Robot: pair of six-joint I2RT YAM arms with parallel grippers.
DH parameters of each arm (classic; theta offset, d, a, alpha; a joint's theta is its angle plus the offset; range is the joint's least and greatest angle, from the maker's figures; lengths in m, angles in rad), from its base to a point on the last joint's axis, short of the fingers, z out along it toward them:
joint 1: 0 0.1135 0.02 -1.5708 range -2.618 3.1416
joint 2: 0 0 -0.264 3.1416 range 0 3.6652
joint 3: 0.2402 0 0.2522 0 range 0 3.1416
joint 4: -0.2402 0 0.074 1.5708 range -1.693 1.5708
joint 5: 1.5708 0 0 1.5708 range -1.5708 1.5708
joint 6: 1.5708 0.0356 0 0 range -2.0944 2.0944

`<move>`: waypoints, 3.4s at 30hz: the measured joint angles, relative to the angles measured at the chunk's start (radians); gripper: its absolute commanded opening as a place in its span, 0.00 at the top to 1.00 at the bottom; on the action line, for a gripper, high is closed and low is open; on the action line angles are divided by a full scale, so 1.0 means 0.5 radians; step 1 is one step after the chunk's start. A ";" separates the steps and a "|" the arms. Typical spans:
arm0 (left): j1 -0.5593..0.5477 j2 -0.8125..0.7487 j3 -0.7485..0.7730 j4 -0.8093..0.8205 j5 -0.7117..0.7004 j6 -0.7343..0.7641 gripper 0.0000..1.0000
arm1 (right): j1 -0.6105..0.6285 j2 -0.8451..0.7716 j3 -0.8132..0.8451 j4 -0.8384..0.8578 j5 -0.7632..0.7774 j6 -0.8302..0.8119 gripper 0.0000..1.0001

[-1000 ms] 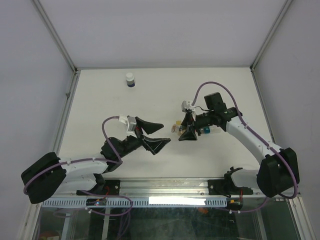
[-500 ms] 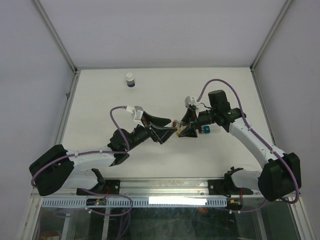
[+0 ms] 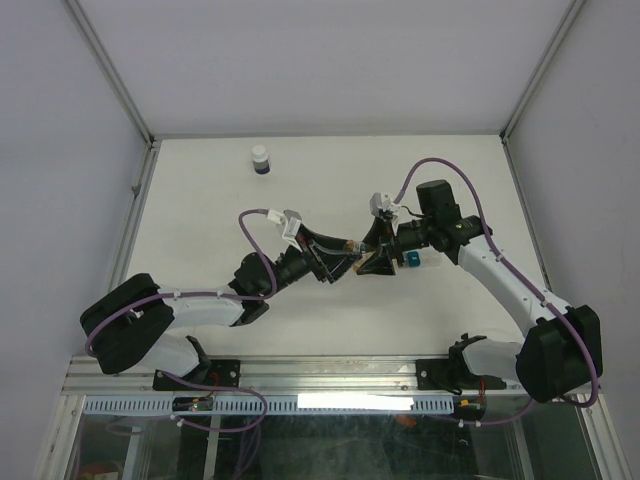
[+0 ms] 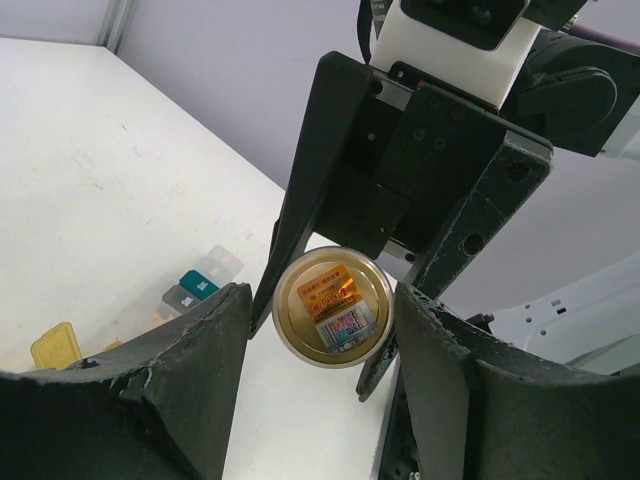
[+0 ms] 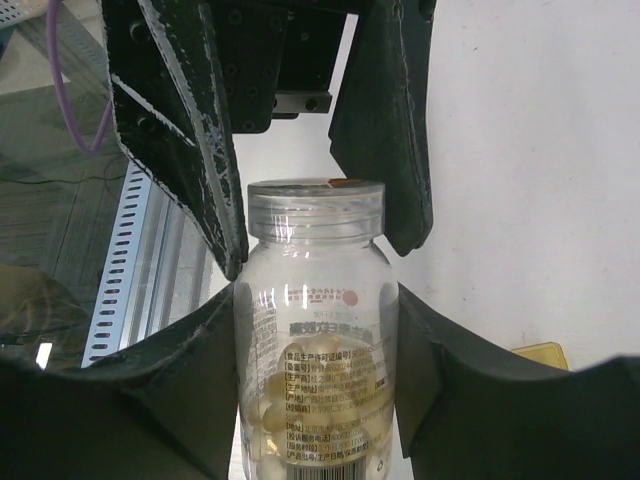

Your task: Sort the pills into containers

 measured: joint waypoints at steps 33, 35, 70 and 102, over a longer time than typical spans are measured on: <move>-0.179 0.472 0.230 -0.098 -1.092 -0.949 1.00 | 0.034 0.024 -0.242 0.507 0.716 0.631 1.00; -0.221 0.463 0.317 -0.293 -1.241 -1.009 1.00 | 0.032 0.027 -0.241 0.512 0.775 0.650 1.00; -0.024 -0.369 -0.379 0.402 0.028 -0.050 0.01 | -0.058 -0.106 -0.167 0.272 -0.141 0.314 1.00; 0.126 -0.008 -0.252 0.619 0.292 -0.350 0.01 | -0.058 -0.082 -0.167 0.175 -0.154 0.154 1.00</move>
